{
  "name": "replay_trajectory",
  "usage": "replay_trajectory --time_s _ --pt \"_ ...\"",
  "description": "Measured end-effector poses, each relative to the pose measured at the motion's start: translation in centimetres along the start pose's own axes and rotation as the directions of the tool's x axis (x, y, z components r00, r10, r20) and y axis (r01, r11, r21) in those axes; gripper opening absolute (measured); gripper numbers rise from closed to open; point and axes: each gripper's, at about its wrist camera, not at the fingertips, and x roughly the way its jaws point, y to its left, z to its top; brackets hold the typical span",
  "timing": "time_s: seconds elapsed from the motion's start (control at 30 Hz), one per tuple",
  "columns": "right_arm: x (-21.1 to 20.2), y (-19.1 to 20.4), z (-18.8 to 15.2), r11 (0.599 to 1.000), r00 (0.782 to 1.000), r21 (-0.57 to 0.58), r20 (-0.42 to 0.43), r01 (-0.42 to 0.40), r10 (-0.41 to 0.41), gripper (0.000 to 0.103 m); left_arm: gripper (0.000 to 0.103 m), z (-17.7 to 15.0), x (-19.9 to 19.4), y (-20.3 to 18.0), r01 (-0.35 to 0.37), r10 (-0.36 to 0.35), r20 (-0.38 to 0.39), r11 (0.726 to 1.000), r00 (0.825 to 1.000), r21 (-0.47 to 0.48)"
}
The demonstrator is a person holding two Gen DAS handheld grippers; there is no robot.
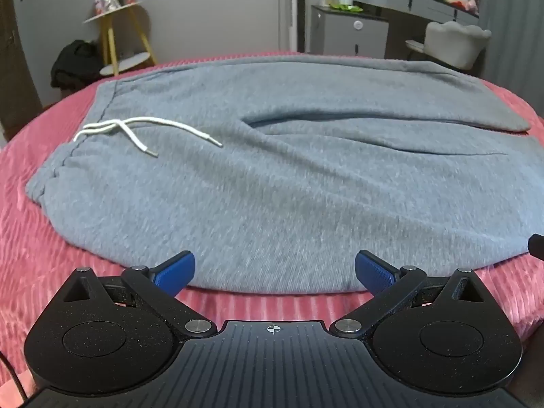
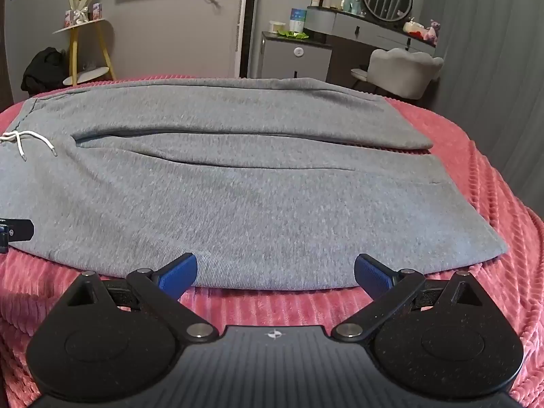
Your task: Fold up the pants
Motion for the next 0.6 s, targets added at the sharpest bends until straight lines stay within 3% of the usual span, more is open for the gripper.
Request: replay_trajectory --time_s 0.6 --pt "-0.09 -0.38 -0.03 1.000 1.000 0.021 -0.004 -0.009 0.009 0.099 0.103 -0.16 0.36 0.10 -0.010 0.010 -0.011 1.000 1.000 -0.001"
